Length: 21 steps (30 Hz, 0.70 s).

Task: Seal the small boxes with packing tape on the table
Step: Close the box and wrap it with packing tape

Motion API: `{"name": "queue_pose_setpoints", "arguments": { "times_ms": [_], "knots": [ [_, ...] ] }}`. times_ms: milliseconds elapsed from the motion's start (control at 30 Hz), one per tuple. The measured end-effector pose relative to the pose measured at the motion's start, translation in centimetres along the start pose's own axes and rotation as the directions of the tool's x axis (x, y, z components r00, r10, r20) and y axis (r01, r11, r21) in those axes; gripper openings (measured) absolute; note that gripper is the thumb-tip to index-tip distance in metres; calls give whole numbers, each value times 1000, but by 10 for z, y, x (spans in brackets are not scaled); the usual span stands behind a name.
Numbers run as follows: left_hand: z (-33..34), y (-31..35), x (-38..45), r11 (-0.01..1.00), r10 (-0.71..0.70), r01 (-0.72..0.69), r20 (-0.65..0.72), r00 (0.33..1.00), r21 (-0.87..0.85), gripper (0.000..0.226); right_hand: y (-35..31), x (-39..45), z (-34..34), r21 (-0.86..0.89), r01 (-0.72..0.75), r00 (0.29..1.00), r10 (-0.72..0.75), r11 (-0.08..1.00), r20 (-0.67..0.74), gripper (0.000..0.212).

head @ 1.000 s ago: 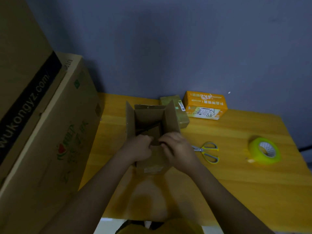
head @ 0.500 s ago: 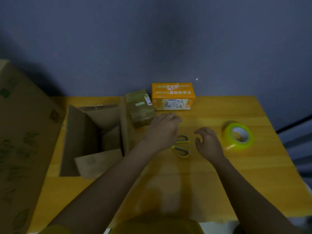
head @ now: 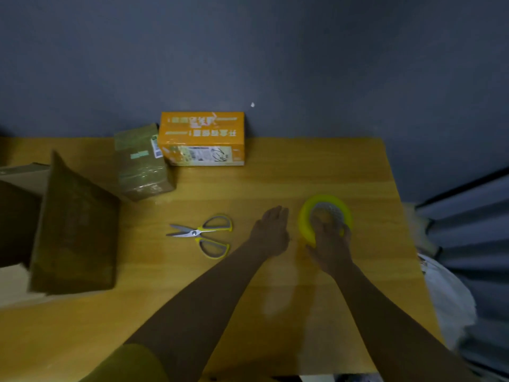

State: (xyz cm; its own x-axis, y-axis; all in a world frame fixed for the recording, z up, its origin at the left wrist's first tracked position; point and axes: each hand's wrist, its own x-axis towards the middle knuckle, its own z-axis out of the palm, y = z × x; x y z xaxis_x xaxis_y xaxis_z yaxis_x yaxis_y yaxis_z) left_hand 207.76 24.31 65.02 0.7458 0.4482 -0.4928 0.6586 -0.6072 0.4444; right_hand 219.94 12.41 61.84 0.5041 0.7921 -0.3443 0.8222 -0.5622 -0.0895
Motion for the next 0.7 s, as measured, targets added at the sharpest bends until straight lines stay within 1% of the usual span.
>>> {"name": "queue_pose_setpoints", "arguments": {
  "times_ms": [100, 167, 200, 267, 333, 400, 467, 533, 633, 667, 700],
  "knots": [
    [14, 1, 28, 999, -6, 8, 34, 999, -53, 66, 15, 14, 5, 15, 87, 996, -87, 996, -13, 68],
    [21, 2, 45, 998, 30, -27, 52, 998, -59, 67, 20, 19, 8, -16, 111, 993, -110, 994, 43, 60],
    [24, 1, 52, 997, 43, -39, 58, 997, -73, 67, 22, 22, 9, -17, 134, 990, -133, 991, 34, 56],
    [32, 0, 66, 993, 63, -58, 46, 997, -105, 63, 26, 27, 13, 16, 160, 987, -160, 987, -2, 51],
    [38, -2, 73, 991, 49, -49, -1, 999, -127, 53, 30, 28, 14, 45, 173, 985, -173, 984, 1, 49],
    [44, -7, 77, 990, 63, -73, -78, 995, -124, 34, 34, 26, 17, 73, 170, 985, -169, 983, -13, 49],
    [48, -12, 79, 981, 148, -161, -130, 980, -104, 17, 36, 21, 16, 120, 148, 988, -143, 982, -49, 51],
    [50, -14, 81, 963, 212, -233, -157, 965, -133, 15, 38, 18, 15, 175, 118, 992, -111, 977, -53, 55],
    [48, -6, 81, 919, 222, -279, -222, 949, -277, 22, 39, 17, 8, 287, 83, 996, -72, 954, -49, 69],
    [47, -5, 80, 914, 205, -270, -229, 951, -301, 22, 39, 17, 7, 345, 74, 996, -51, 936, -76, 69],
    [44, -2, 78, 909, 203, -274, -240, 949, -313, 20, 40, 17, 4, 394, 57, 995, -18, 917, -102, 64]
  ]
}}
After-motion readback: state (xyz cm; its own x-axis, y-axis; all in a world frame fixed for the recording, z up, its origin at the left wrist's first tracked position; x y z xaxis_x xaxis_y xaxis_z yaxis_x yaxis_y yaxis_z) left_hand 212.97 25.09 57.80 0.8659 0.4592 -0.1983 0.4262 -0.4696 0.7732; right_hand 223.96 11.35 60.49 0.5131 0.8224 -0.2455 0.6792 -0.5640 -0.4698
